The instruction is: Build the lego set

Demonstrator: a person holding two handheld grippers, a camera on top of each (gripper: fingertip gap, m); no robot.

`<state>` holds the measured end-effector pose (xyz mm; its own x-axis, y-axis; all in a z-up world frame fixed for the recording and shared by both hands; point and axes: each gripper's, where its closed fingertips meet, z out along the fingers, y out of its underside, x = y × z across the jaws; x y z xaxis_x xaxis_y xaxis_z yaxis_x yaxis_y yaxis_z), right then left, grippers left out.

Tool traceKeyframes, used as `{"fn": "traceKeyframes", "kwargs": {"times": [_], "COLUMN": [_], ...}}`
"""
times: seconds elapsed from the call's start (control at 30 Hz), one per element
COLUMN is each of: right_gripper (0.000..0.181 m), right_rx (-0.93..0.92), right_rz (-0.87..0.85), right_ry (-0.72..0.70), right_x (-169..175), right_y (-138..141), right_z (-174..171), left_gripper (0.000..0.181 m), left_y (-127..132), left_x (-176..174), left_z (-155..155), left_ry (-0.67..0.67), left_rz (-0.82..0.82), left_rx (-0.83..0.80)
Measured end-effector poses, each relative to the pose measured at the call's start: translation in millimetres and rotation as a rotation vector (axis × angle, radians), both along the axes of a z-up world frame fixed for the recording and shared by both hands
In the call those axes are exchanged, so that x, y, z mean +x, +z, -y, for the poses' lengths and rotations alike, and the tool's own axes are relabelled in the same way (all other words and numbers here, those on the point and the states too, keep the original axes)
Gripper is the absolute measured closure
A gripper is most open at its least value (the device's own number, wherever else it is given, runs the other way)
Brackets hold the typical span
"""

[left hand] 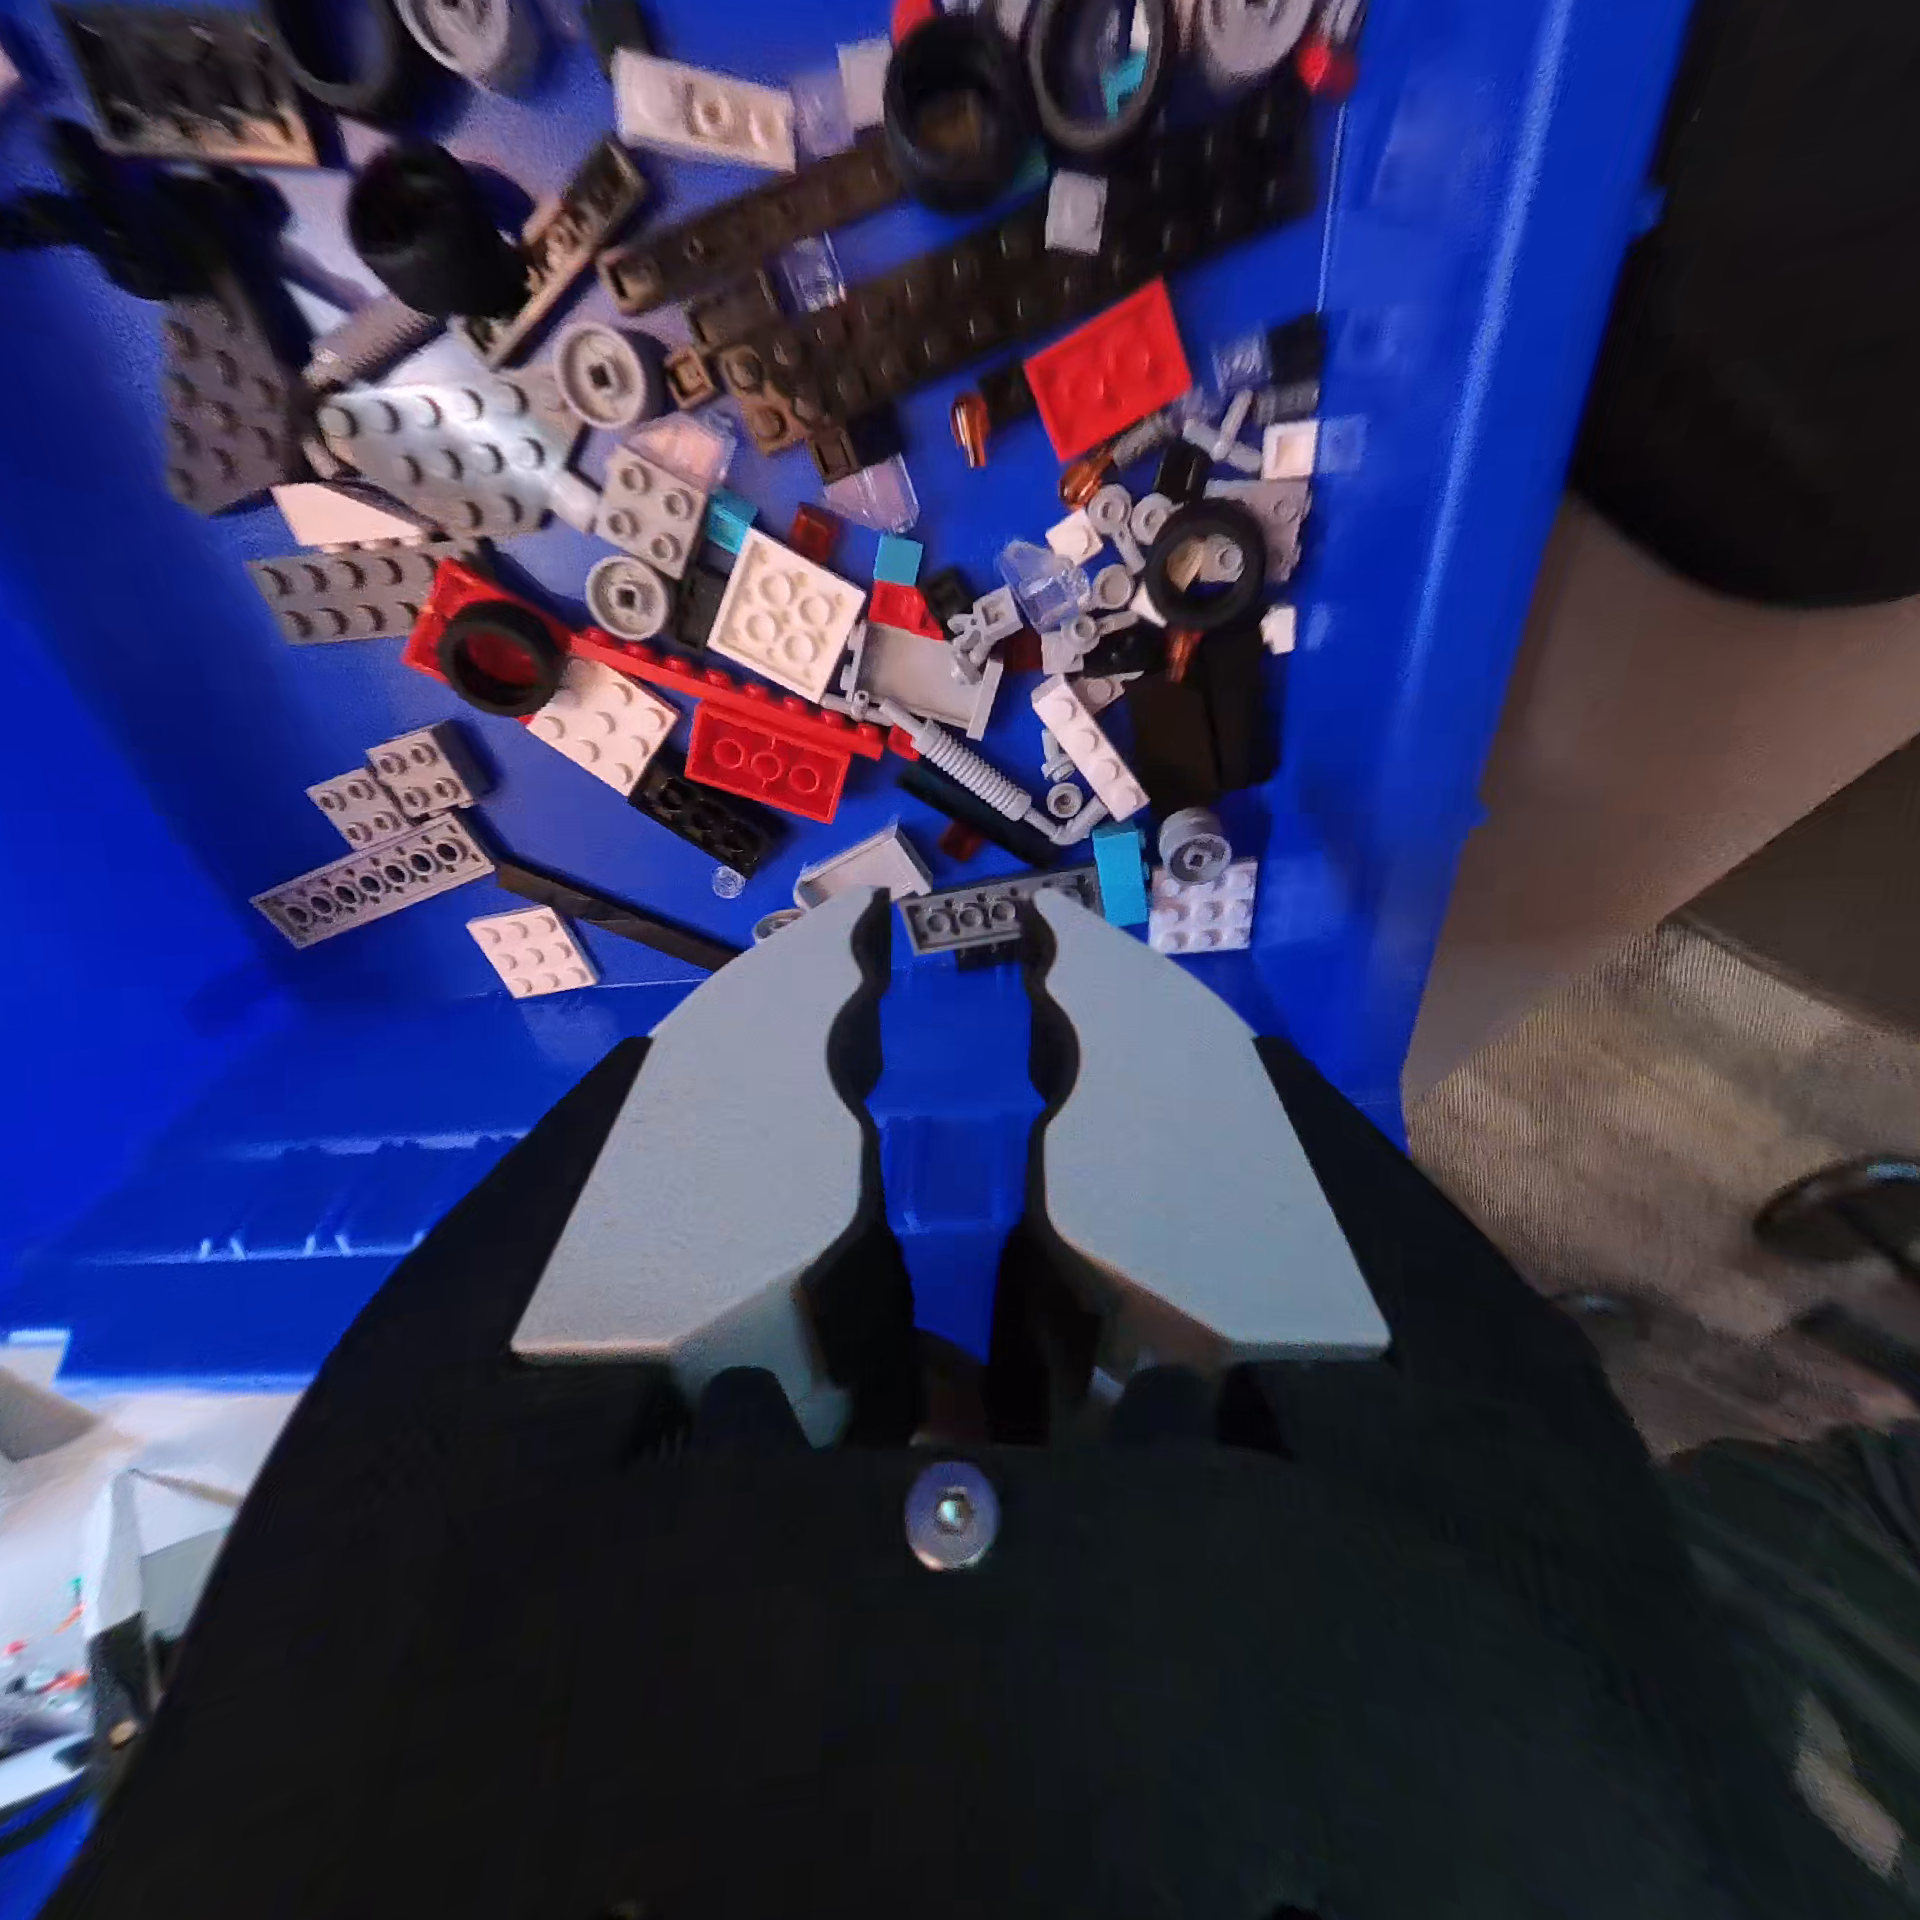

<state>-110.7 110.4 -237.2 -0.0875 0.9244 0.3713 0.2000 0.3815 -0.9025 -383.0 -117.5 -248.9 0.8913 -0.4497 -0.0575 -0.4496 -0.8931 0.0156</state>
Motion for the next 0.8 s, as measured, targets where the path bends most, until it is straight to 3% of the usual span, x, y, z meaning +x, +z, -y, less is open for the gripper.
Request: {"fn": "traceKeyframes", "kwargs": {"times": [0.2, 0.37, 0.57, 0.8], "right_gripper": [0.175, 0.175, 0.175, 0.175], "right_rx": [-0.005, -0.013, -0.021, -0.023], "right_rz": [-0.024, -0.037, -0.04, -0.047], "right_ry": [0.001, 0.004, 0.017, 0.021], "right_x": [2, 3, 3, 3], "right_y": [4, 6, 6, 7], "right_z": [0, 0, 1, 1], "left_gripper": [0.156, 0.154, 0.171, 0.171], "left_y": [-28, -44, -48, -35], "left_x": [-3, -6, -9, -19], "left_z": [-2, 3, 1, -6], "left_ry": [-0.03, 0.052, 0.075, 0.129], "left_rz": [0.047, 0.068, 0.06, 0.042], "left_rx": [-0.16, -0.235, -0.244, -0.173]}}
